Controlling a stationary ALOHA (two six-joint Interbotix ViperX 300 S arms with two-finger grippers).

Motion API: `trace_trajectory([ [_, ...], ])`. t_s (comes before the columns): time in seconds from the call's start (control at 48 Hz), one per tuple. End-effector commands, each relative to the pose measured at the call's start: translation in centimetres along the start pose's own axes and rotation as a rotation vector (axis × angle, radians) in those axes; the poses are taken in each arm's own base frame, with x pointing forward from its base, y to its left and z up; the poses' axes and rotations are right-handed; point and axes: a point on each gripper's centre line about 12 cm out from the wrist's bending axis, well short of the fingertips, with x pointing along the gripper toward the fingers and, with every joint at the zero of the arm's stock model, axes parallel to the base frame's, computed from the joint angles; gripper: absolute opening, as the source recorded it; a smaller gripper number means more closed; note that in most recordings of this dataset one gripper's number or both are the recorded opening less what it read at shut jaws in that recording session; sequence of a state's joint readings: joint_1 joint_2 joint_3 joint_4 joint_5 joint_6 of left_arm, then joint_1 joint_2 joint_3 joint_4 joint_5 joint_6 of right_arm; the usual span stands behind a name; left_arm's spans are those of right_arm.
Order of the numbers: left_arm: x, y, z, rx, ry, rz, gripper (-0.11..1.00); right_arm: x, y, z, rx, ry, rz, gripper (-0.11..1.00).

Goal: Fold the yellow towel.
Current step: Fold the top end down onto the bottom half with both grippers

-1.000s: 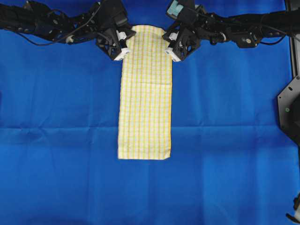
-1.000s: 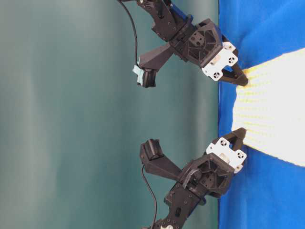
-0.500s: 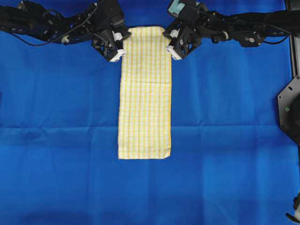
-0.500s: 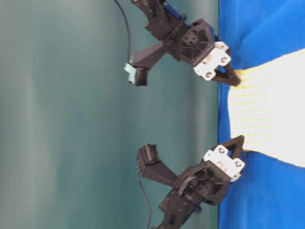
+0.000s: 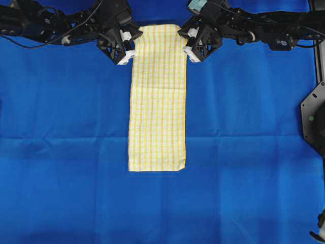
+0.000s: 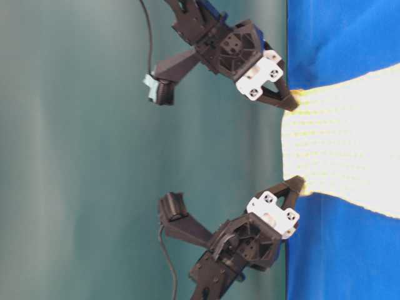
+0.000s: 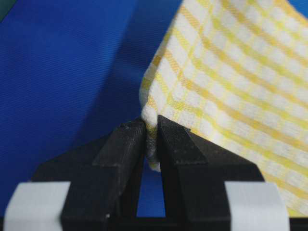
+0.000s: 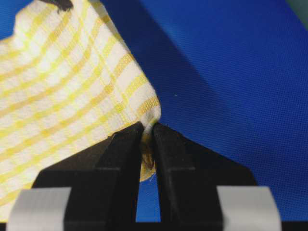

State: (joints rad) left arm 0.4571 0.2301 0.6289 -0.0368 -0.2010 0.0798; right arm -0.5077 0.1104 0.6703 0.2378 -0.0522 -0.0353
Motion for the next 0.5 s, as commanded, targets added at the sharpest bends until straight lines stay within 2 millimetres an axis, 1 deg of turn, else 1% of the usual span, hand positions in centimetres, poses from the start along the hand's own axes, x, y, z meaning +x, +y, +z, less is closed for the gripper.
trace_trajectory([
  [0.0,-1.8,-1.0,1.9,0.014,-0.047,-0.02,0.06,-1.7,1.1,1.2,-0.009,-0.045,0.028,0.09],
  [0.104,-3.4,-2.7,2.5,0.041,-0.064,-0.055,0.06,-3.2,2.8,1.1,-0.026,-0.057,0.067,0.09],
  [0.146,-4.3,-3.7,2.6,0.054,-0.071,-0.076,0.06,-3.7,3.5,0.9,-0.034,-0.058,0.083,0.09],
  [0.271,-6.2,-6.1,2.5,0.088,-0.083,-0.129,0.06,-5.3,5.5,0.1,-0.055,-0.06,0.135,0.09],
  [0.375,-7.2,-8.2,1.8,0.117,-0.078,-0.179,0.06,-6.5,7.4,-1.1,-0.065,-0.052,0.183,0.09],
  [0.479,-7.9,-10.9,0.9,0.161,-0.063,-0.241,0.06,-7.4,9.1,-2.2,-0.073,-0.035,0.229,0.09],
])
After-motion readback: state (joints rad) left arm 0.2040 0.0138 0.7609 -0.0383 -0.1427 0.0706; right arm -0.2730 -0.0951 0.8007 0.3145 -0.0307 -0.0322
